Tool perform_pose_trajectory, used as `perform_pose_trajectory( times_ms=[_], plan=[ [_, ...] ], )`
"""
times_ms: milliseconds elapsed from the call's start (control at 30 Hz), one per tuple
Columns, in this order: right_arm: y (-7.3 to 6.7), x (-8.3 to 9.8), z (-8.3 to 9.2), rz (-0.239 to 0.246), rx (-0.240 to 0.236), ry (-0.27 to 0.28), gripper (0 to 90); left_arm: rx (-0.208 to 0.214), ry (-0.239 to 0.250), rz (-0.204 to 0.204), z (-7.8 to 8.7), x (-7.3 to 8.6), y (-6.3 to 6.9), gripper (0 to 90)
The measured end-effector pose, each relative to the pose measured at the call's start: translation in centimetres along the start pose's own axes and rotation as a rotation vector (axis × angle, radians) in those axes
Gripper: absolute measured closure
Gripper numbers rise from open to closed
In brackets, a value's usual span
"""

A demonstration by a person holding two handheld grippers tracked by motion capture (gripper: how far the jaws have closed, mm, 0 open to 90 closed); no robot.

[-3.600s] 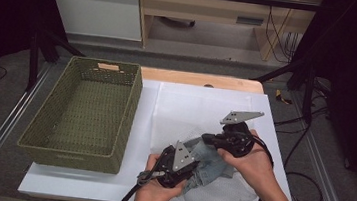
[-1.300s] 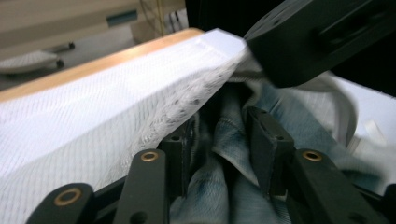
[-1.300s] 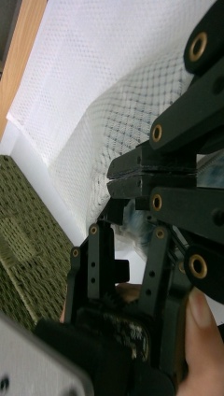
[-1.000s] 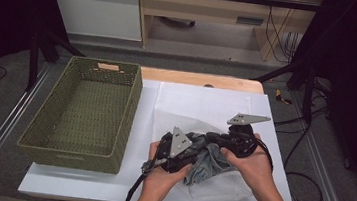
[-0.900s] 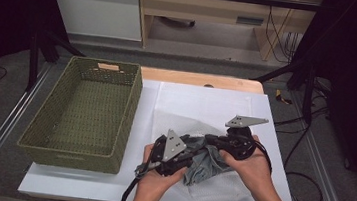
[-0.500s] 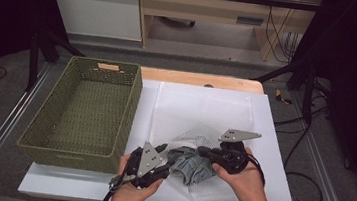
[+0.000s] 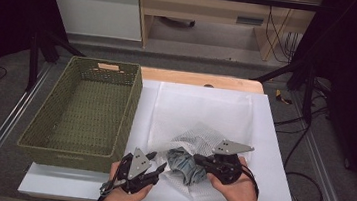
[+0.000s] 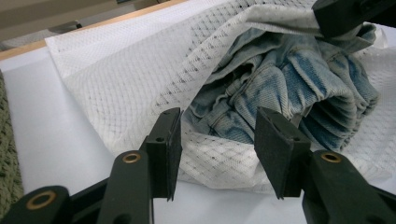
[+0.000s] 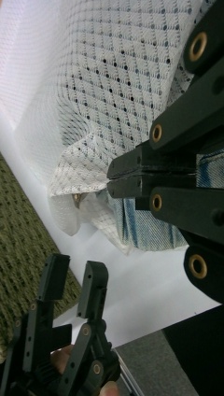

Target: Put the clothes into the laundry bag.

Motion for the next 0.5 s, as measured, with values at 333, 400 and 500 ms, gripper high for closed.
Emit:
perform_pose_trajectory(
  times_ms=[333,400,500],
  plan=[
    [0.68,0.36,0.74,-0.002,0.003,0.048,89.5,0.014,0.014,0.011,-0.23,-0.27,0.36,44.0],
    [0.86,0.47,0.88,-0.004,0.012,0.053,89.4,0.014,0.013,0.004,-0.25,-0.14,0.52,43.0],
    [1.03,0.74,0.99,-0.011,0.012,0.06,89.4,0.022,0.024,0.021,-0.32,-0.22,0.74,40.1]
  ],
)
Point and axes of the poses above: each handheld gripper's, and its own axes: z roughly backward along the jaws, x roughly out of its underside, y roughly to its right, the point moved 9 cm from there along -z, roughly forward along the jaws, and after that the axes turned 6 degrees about -y, right-handed, at the moved point
